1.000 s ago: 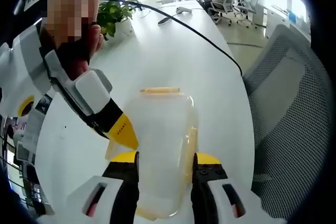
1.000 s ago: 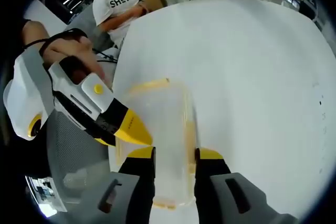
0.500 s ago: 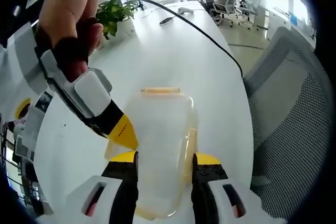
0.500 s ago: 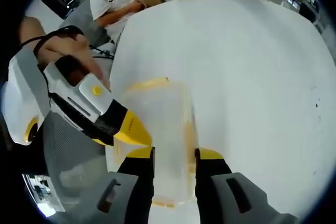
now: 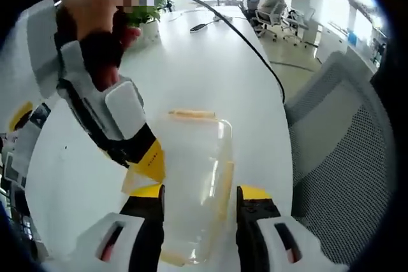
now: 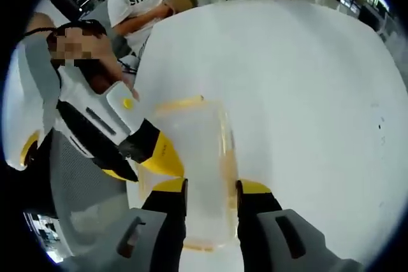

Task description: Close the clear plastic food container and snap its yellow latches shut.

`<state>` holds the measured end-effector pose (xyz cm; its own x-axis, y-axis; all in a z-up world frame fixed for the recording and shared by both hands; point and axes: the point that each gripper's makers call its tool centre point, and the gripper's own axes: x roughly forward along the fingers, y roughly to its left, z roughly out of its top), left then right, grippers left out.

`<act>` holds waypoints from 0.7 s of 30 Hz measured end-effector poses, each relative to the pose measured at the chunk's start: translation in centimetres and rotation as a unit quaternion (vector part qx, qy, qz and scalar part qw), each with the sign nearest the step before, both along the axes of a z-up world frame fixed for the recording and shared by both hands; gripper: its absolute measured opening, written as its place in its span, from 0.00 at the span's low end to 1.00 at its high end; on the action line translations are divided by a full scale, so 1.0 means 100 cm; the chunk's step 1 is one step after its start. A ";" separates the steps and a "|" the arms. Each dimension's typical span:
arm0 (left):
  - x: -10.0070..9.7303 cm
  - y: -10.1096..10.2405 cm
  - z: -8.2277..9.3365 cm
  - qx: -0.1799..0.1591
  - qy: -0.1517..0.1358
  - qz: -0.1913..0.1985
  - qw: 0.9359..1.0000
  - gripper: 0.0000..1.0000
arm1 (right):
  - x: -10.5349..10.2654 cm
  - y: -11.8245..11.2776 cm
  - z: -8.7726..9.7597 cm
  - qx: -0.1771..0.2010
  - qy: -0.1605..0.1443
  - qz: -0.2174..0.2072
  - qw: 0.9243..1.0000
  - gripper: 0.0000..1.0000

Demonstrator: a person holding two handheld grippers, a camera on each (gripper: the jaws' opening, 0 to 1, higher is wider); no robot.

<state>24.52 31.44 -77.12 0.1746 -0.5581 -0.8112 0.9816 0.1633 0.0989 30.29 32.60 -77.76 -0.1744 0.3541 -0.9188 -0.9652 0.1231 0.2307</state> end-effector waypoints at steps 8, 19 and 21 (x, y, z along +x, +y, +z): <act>-0.003 -0.001 0.003 -0.015 0.038 0.016 0.999 0.48 | 0.006 0.000 0.004 0.033 -0.078 0.003 0.996 0.33; -0.011 0.004 0.004 -0.002 0.046 0.008 0.999 0.75 | -0.013 -0.009 0.008 0.089 -0.105 -0.012 0.990 0.70; -0.005 0.003 0.007 0.002 0.012 -0.007 1.000 0.82 | -0.018 -0.009 0.009 0.097 -0.108 -0.011 0.989 0.78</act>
